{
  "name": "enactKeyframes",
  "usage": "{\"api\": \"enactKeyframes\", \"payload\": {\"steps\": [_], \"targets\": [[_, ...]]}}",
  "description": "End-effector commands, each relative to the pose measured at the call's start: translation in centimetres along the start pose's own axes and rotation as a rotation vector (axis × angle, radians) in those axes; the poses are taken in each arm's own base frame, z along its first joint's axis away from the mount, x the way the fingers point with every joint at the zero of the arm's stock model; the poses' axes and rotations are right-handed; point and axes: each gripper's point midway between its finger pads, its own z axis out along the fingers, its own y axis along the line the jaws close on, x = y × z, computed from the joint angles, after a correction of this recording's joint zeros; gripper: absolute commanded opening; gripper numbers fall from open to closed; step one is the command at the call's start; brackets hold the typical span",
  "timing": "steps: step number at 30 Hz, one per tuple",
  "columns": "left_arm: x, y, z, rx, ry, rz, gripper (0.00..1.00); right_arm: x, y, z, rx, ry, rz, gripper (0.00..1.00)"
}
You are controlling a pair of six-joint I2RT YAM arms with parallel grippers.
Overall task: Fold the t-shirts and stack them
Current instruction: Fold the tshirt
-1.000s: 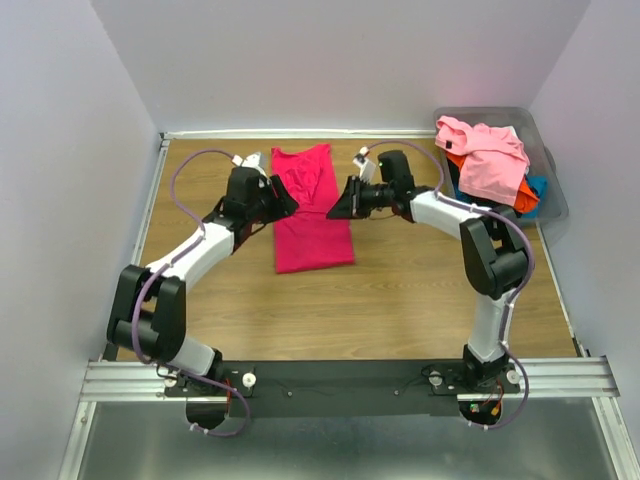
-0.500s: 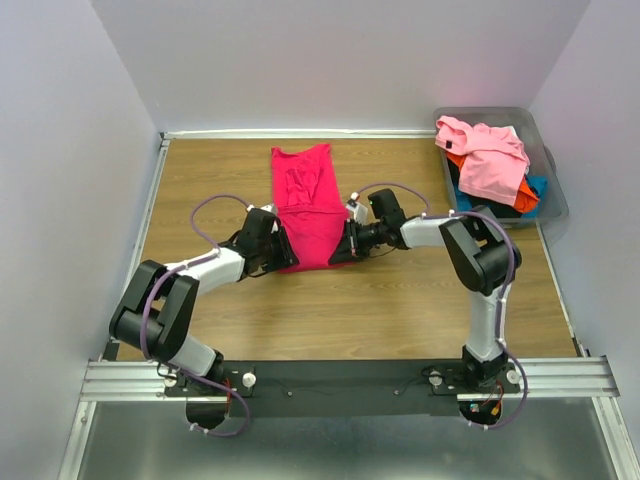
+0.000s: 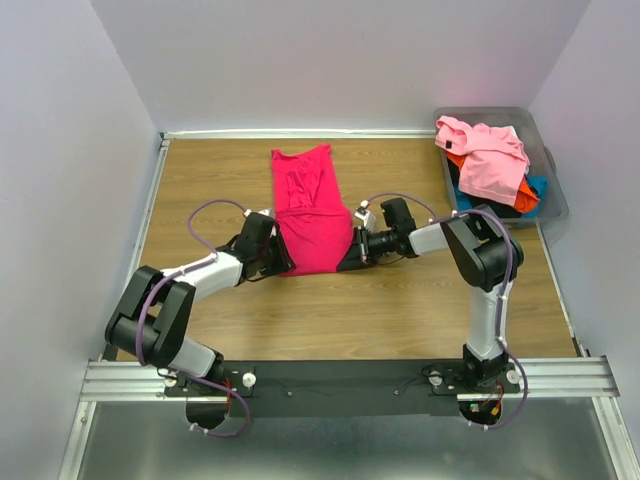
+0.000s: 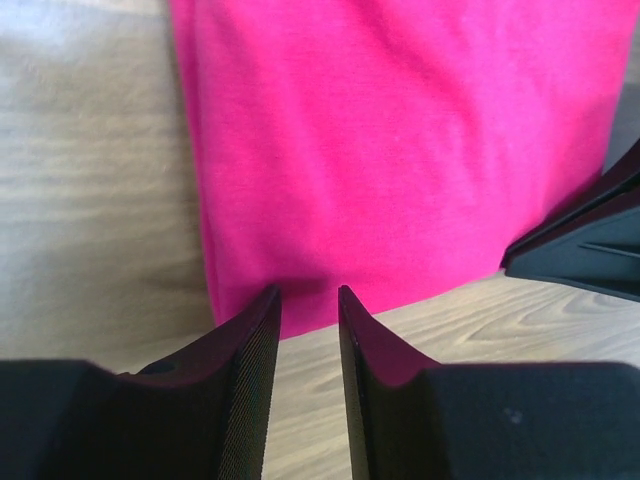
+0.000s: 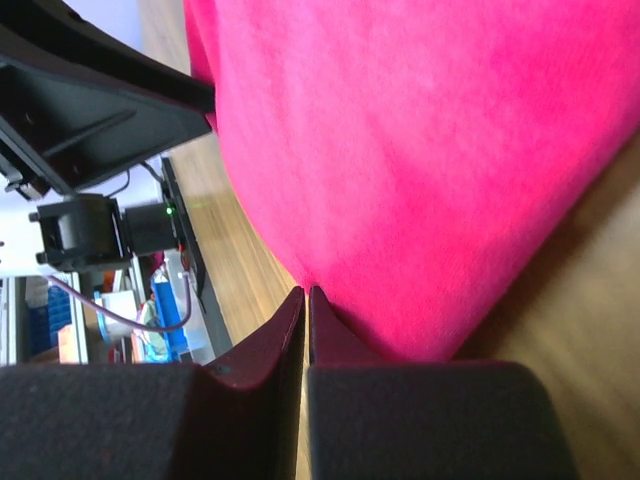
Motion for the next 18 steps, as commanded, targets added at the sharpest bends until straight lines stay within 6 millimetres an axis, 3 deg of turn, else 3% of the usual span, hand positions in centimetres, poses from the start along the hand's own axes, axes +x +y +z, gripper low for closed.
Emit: {"api": "enactKeyframes", "payload": {"steps": [1, 11, 15, 18], "targets": [[3.3, 3.4, -1.0, -0.109, 0.079, 0.005, 0.37, 3.1, -4.1, -0.7, 0.165, 0.011, 0.063, 0.12], [6.2, 2.2, -2.7, -0.058, 0.154, 0.013, 0.40, 7.1, -4.1, -3.1, 0.290, 0.003, 0.149, 0.12], [4.0, 1.1, -4.6, -0.065, 0.084, 0.033, 0.58, 5.8, -1.3, -4.2, 0.313, -0.032, 0.060, 0.13], [0.6, -0.8, -6.1, -0.055, -0.011, 0.038, 0.65, 2.0, 1.1, -5.5, 0.348, -0.127, -0.037, 0.19]]}}
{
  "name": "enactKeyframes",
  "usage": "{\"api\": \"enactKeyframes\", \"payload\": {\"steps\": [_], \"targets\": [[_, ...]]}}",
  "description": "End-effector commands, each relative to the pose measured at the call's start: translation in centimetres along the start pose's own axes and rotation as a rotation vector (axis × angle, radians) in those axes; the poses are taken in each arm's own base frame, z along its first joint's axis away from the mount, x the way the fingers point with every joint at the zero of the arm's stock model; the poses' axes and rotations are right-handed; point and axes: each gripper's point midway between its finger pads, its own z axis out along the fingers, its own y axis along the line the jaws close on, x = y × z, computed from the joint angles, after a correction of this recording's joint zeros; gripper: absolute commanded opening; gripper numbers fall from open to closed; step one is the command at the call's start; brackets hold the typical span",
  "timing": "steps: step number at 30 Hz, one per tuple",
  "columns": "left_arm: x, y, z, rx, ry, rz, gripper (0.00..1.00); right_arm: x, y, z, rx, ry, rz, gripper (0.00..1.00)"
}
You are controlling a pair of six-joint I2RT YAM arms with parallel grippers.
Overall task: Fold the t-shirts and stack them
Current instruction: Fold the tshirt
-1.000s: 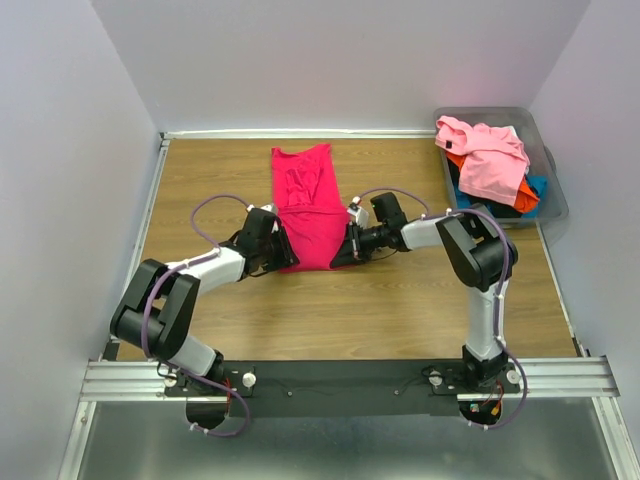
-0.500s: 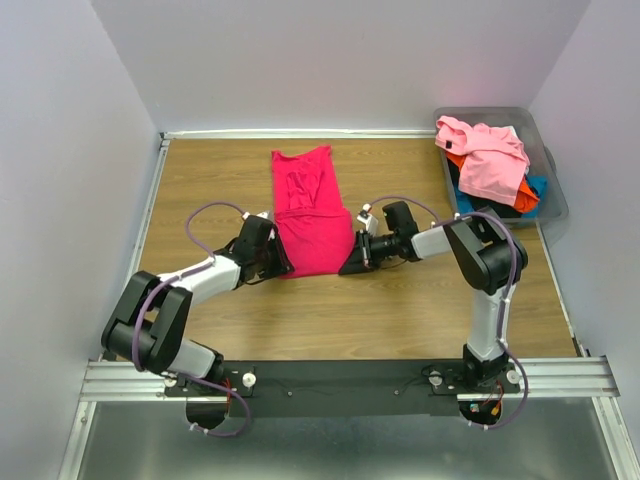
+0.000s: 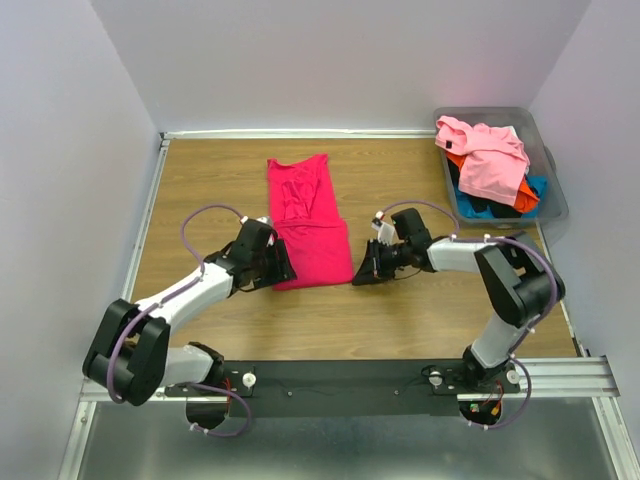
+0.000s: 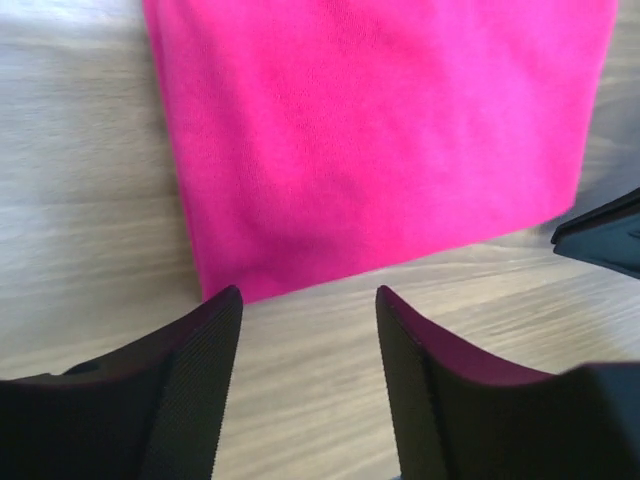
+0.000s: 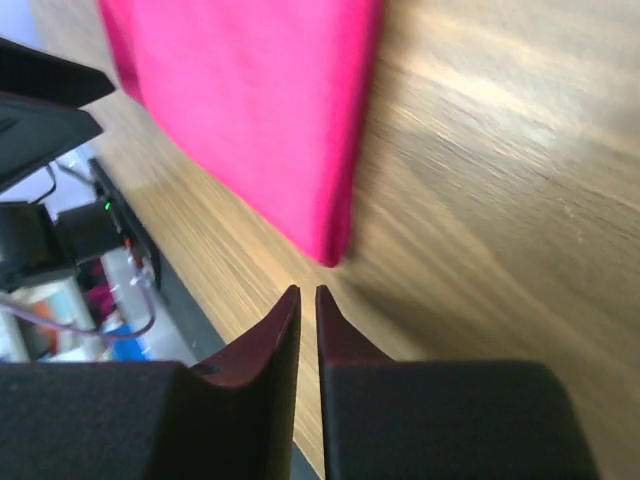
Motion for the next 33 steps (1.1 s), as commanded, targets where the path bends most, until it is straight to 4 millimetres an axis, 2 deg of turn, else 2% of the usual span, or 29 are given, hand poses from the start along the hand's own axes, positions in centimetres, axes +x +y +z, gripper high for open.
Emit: {"api": "enactKeyframes", "payload": {"steps": [1, 3, 4, 8, 9, 10, 12, 13, 16, 19, 20, 23, 24, 25, 26, 29, 30, 31, 33], "targets": [[-3.4, -1.2, -2.4, -0.032, -0.095, 0.008, 0.65, -4.7, 1.9, -2.1, 0.114, -0.139, -0.118, 0.20], [-4.8, -1.5, -2.5, -0.038, -0.132, 0.003, 0.66, -7.1, 3.0, -2.5, 0.120, -0.189, -0.158, 0.25], [-5.8, -2.0, -2.6, -0.028, -0.152, 0.013, 0.66, -9.4, 4.1, -2.8, 0.124, -0.240, -0.188, 0.26], [-8.8, -2.0, -1.2, -0.064, -0.201, 0.037, 0.64, -13.6, 4.1, -0.9, 0.142, -0.266, -0.204, 0.27], [-9.3, -1.5, -0.2, -0.085, -0.197, 0.040, 0.63, -14.5, 4.3, -0.5, 0.135, -0.271, -0.206, 0.28], [-10.6, -2.0, 0.0, -0.081, -0.216, 0.045, 0.63, -15.0, 4.3, 0.0, 0.132, -0.268, -0.208, 0.28], [-11.4, -1.6, 1.6, -0.102, -0.204, 0.063, 0.62, -16.5, 3.6, 1.4, 0.137, -0.264, -0.205, 0.28], [-12.6, -1.8, 1.8, -0.103, -0.220, 0.065, 0.62, -16.9, 3.1, 2.0, 0.147, -0.263, -0.198, 0.28], [-13.5, -1.3, 4.0, -0.143, -0.189, 0.092, 0.61, -17.9, 1.7, 3.4, 0.173, -0.261, -0.191, 0.28], [-13.2, -0.7, 6.2, -0.167, -0.140, 0.106, 0.61, -17.8, 0.0, 4.8, 0.197, -0.238, -0.168, 0.28], [-12.6, -0.2, 7.2, -0.178, -0.113, 0.109, 0.61, -17.6, -0.6, 5.1, 0.203, -0.230, -0.161, 0.28], [-11.4, 0.4, 8.3, -0.178, -0.068, 0.099, 0.61, -16.3, -2.8, 5.9, 0.250, -0.205, -0.125, 0.28], [-10.4, 0.7, 8.7, -0.177, -0.037, 0.095, 0.61, -16.0, -3.4, 5.9, 0.263, -0.201, -0.112, 0.28], [-9.9, 0.9, 8.9, -0.182, -0.026, 0.093, 0.61, -15.6, -3.9, 5.7, 0.277, -0.198, -0.101, 0.28], [-9.4, 1.0, 8.9, -0.182, -0.017, 0.092, 0.61, -14.4, -4.8, 5.4, 0.296, -0.181, -0.083, 0.28], [-6.4, 0.8, 9.0, -0.161, 0.056, 0.102, 0.61, -12.5, -6.5, 4.1, 0.367, -0.172, -0.048, 0.28], [-5.3, 0.0, 8.7, -0.138, 0.075, 0.114, 0.61, -11.0, -7.0, 3.2, 0.391, -0.158, -0.035, 0.29], [-3.8, 0.2, 8.4, -0.138, 0.105, 0.118, 0.61, -10.2, -7.5, 2.5, 0.420, -0.147, -0.022, 0.29], [-1.8, -0.8, 7.3, -0.100, 0.127, 0.128, 0.61, -8.3, -7.4, 1.1, 0.437, -0.122, -0.029, 0.29]]}}
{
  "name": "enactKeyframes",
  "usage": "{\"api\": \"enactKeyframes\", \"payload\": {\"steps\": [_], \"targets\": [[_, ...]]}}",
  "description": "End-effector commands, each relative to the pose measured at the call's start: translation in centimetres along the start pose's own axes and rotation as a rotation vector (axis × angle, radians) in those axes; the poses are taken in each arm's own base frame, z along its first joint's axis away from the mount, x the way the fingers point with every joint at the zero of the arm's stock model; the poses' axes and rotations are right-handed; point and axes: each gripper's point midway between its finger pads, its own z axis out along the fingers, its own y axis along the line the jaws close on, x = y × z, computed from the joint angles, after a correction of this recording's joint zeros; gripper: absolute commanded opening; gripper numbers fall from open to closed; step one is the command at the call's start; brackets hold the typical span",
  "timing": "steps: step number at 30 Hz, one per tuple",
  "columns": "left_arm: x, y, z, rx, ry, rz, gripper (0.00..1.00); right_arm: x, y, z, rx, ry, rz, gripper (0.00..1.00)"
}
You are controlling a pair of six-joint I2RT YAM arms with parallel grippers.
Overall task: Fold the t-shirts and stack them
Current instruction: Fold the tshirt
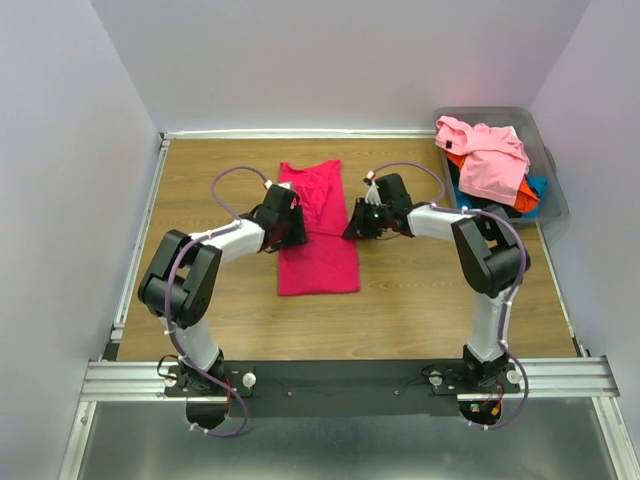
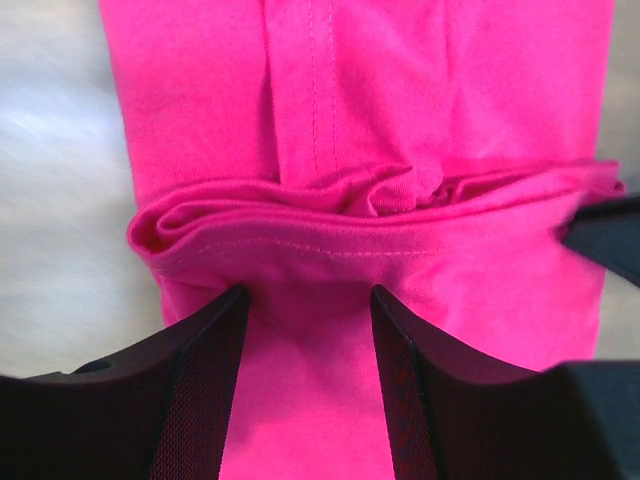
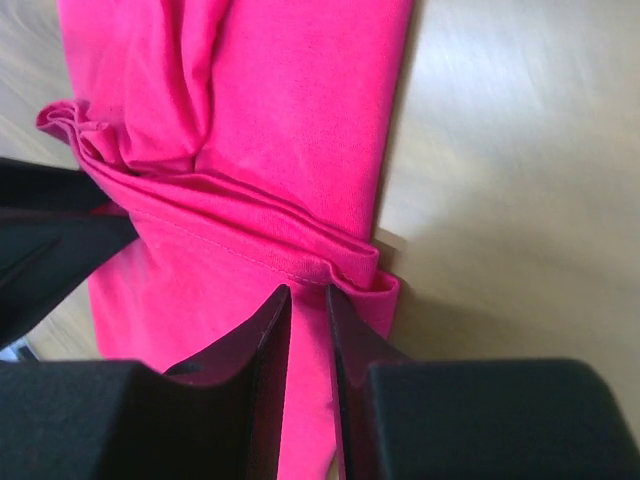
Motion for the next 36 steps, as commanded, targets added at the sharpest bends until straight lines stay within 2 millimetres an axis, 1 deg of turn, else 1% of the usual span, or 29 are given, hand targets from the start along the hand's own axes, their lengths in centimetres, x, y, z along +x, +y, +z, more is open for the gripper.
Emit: {"api": "enactKeyframes", "payload": {"steps": [1, 2, 3, 6, 7, 8, 9, 10, 11, 12, 13, 14, 15, 16, 17, 18, 19, 20, 21, 23, 24, 25, 26, 29, 30, 31, 32, 33, 36], "targets": [[8.8, -0.3, -2.0, 0.027, 0.223, 0.018, 0.61, 6.9, -5.3, -3.0, 0.218, 0.154, 0.044, 0.29], [8.8, -0.5, -2.6, 0.035, 0.214, 0.014, 0.61, 7.0, -5.0, -3.5, 0.207, 0.158, 0.037, 0.29], [8.1, -0.7, -3.6, 0.043, 0.178, 0.014, 0.61, 6.8, -4.5, -3.9, 0.189, 0.158, 0.014, 0.30], [6.0, -0.3, -5.0, 0.000, 0.118, 0.029, 0.61, 4.9, -3.0, -4.9, 0.165, 0.126, -0.022, 0.32], [3.5, -0.8, -5.7, 0.002, 0.054, 0.048, 0.61, 2.9, -2.0, -5.2, 0.149, 0.085, -0.040, 0.32], [1.8, -0.5, -6.1, -0.002, 0.019, 0.035, 0.62, 1.8, -1.6, -5.5, 0.141, 0.063, -0.041, 0.32], [-0.7, -1.2, -6.9, 0.021, -0.033, 0.028, 0.62, 0.5, -0.7, -5.7, 0.116, 0.038, -0.045, 0.32], [-2.2, -1.1, -7.4, 0.026, -0.065, 0.026, 0.62, -1.9, 0.0, -6.1, 0.097, -0.009, -0.046, 0.32], [-3.6, -0.9, -7.8, 0.027, -0.099, 0.017, 0.61, -3.1, 0.4, -6.2, 0.081, -0.031, -0.047, 0.32], [-5.9, 0.2, -8.1, 0.016, -0.152, -0.014, 0.62, -4.2, 0.8, -6.2, 0.067, -0.047, -0.044, 0.32], [-7.7, 0.1, -8.5, 0.025, -0.193, -0.025, 0.62, -5.2, 1.1, -6.2, 0.049, -0.059, -0.044, 0.32], [-8.8, 0.7, -8.6, 0.025, -0.214, -0.030, 0.62, -7.3, 1.5, -6.0, 0.034, -0.090, -0.049, 0.31], [-10.5, 0.9, -8.3, 0.052, -0.237, -0.045, 0.61, -8.0, 1.6, -5.6, 0.017, -0.092, -0.046, 0.31], [-11.2, 1.0, -8.0, 0.061, -0.247, -0.045, 0.60, -8.9, 2.0, -5.4, 0.001, -0.102, -0.049, 0.31], [-11.7, 1.1, -7.6, 0.066, -0.252, -0.044, 0.56, -9.7, 2.1, -5.1, -0.008, -0.111, -0.049, 0.31], [-12.4, 1.2, -7.1, 0.070, -0.262, -0.032, 0.54, -11.3, 2.2, -4.2, -0.023, -0.127, -0.054, 0.29], [-12.9, 1.3, -5.9, 0.075, -0.249, -0.032, 0.51, -11.9, 2.6, -3.8, -0.042, -0.128, -0.055, 0.28], [-13.2, 1.3, -5.3, 0.080, -0.243, -0.030, 0.48, -12.4, 2.7, -3.2, -0.053, -0.129, -0.057, 0.25], [-13.6, 1.5, -4.0, 0.088, -0.230, -0.029, 0.46, -13.9, 3.1, -2.5, -0.072, -0.149, -0.062, 0.24], [-14.2, 1.4, -3.0, 0.105, -0.233, -0.027, 0.39, -15.0, 3.6, -1.5, -0.101, -0.156, -0.065, 0.19], [-14.4, 1.5, -2.0, 0.110, -0.220, -0.028, 0.35, -15.8, 3.7, -0.6, -0.122, -0.160, -0.065, 0.18], [-14.5, 1.5, -1.5, 0.112, -0.218, -0.026, 0.35, -16.4, 3.9, -0.2, -0.136, -0.166, -0.066, 0.16], [-14.7, 1.5, -1.0, 0.116, -0.218, -0.025, 0.33, -16.7, 3.9, 0.2, -0.146, -0.167, -0.065, 0.13], [-15.4, 1.7, 0.5, 0.118, -0.216, -0.020, 0.32, -17.4, 3.7, 2.1, -0.181, -0.160, -0.054, 0.11], [-15.1, 2.0, 1.5, 0.115, -0.203, -0.021, 0.32, -17.6, 3.7, 2.4, -0.188, -0.161, -0.044, 0.10], [-15.5, 2.1, 1.9, 0.116, -0.206, -0.022, 0.31, -17.7, 3.7, 2.8, -0.201, -0.160, -0.045, 0.09], [-15.6, 2.2, 2.3, 0.116, -0.205, -0.024, 0.31, -17.8, 3.2, 3.7, -0.206, -0.157, -0.039, 0.08], [-15.4, 2.8, 3.3, 0.111, -0.191, -0.029, 0.31, -17.8, 3.1, 4.0, -0.212, -0.155, -0.028, 0.07], [-15.9, 3.3, 4.4, 0.109, -0.190, -0.038, 0.30, -17.7, 1.9, 5.6, -0.236, -0.141, -0.004, 0.06]]}}
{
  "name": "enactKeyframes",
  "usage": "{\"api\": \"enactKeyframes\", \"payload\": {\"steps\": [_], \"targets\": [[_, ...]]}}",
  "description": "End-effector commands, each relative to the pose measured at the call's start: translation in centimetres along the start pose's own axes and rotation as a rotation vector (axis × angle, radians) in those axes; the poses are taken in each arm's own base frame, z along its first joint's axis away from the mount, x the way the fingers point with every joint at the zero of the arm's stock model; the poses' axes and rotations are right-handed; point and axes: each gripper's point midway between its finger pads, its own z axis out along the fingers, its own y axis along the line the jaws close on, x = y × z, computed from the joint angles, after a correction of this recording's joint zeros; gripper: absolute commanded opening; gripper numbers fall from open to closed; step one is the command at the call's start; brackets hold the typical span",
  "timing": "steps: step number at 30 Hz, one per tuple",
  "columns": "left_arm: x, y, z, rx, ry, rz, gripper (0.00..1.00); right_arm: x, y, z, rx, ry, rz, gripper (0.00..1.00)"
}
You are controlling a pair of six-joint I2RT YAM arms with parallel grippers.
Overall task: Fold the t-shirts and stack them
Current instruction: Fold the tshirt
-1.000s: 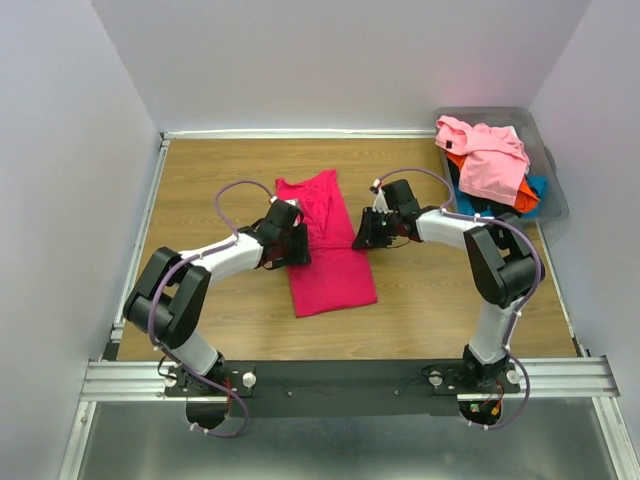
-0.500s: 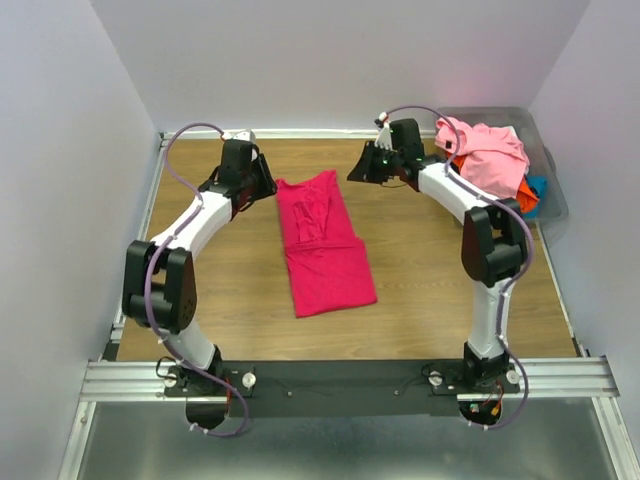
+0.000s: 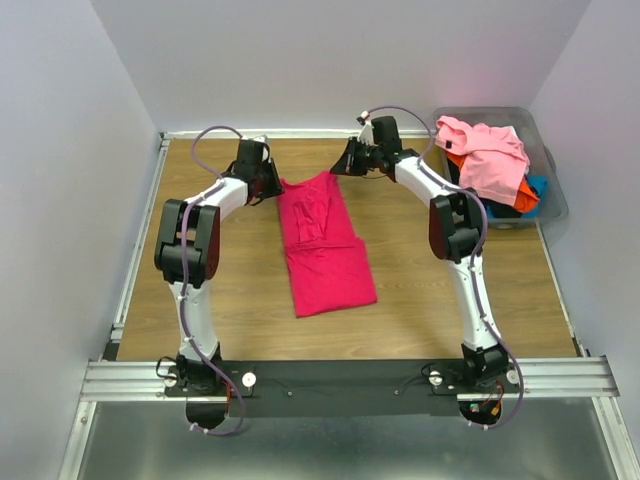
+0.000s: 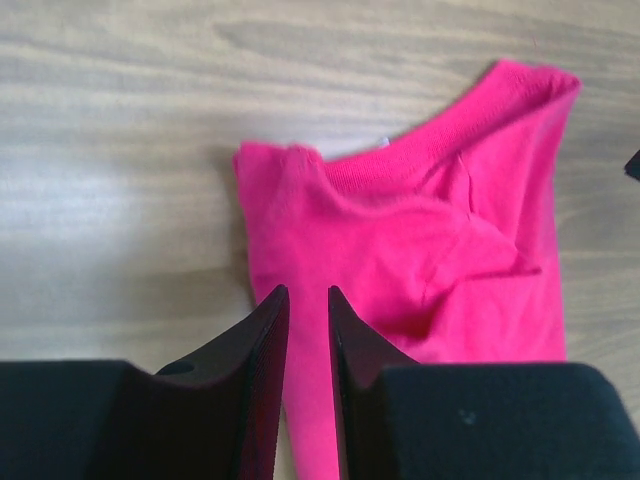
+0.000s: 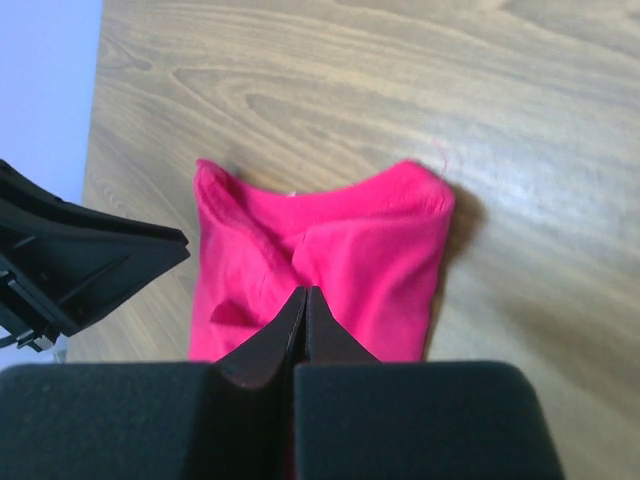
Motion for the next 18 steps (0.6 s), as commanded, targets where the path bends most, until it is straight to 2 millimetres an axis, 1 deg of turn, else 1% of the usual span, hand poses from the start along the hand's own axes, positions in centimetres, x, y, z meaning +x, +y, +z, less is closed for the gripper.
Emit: {"api": "enactKeyframes", "payload": {"steps": [1, 2, 3, 4, 5, 6, 7, 9, 10, 13, 14, 16, 18], "targets": [[-1.4, 0.4, 1.7, 0.034, -0.022, 0.011, 0.29, 0.2, -0.6, 1.5, -0.078, 0.018, 0.043, 0.05], [-1.3, 0.6, 2.0, 0.031, -0.017, 0.007, 0.29, 0.3, -1.2, 1.6, -0.082, 0.023, 0.055, 0.05], [-1.0, 0.9, 2.4, 0.027, -0.010, 0.003, 0.29, 0.9, -2.2, 2.2, -0.081, 0.035, 0.071, 0.05], [-0.6, 1.3, 2.9, 0.021, 0.003, -0.002, 0.29, 1.1, -2.9, 2.3, -0.081, 0.041, 0.084, 0.04], [-0.5, 1.4, 3.1, 0.021, 0.011, 0.000, 0.29, 1.5, -3.5, 2.4, -0.076, 0.048, 0.097, 0.04], [-0.6, 1.6, 3.2, 0.017, 0.009, -0.006, 0.28, 2.7, -4.6, 2.7, -0.063, 0.069, 0.119, 0.04], [-0.9, 1.6, 3.1, 0.019, 0.003, -0.008, 0.28, 2.8, -5.6, 2.6, -0.050, 0.068, 0.132, 0.04], [-0.7, 1.8, 3.2, 0.016, 0.018, -0.017, 0.28, 3.5, -7.0, 2.6, -0.034, 0.076, 0.160, 0.04], [-0.8, 1.9, 3.3, 0.017, 0.021, -0.026, 0.27, 3.9, -8.0, 2.4, -0.022, 0.080, 0.185, 0.04], [-0.4, 2.1, 3.5, 0.010, 0.041, -0.039, 0.26, 4.1, -9.1, 2.2, -0.007, 0.077, 0.198, 0.04], [-0.9, 2.0, 3.5, 0.011, 0.036, -0.039, 0.25, 4.1, -9.4, 2.0, -0.003, 0.075, 0.202, 0.04], [-0.7, 2.1, 3.7, 0.007, 0.051, -0.042, 0.25, 3.7, -9.5, 1.8, -0.004, 0.069, 0.198, 0.04], [-0.6, 2.0, 3.8, 0.009, 0.057, -0.042, 0.25, 2.8, -8.9, 1.4, -0.015, 0.055, 0.186, 0.05]]}}
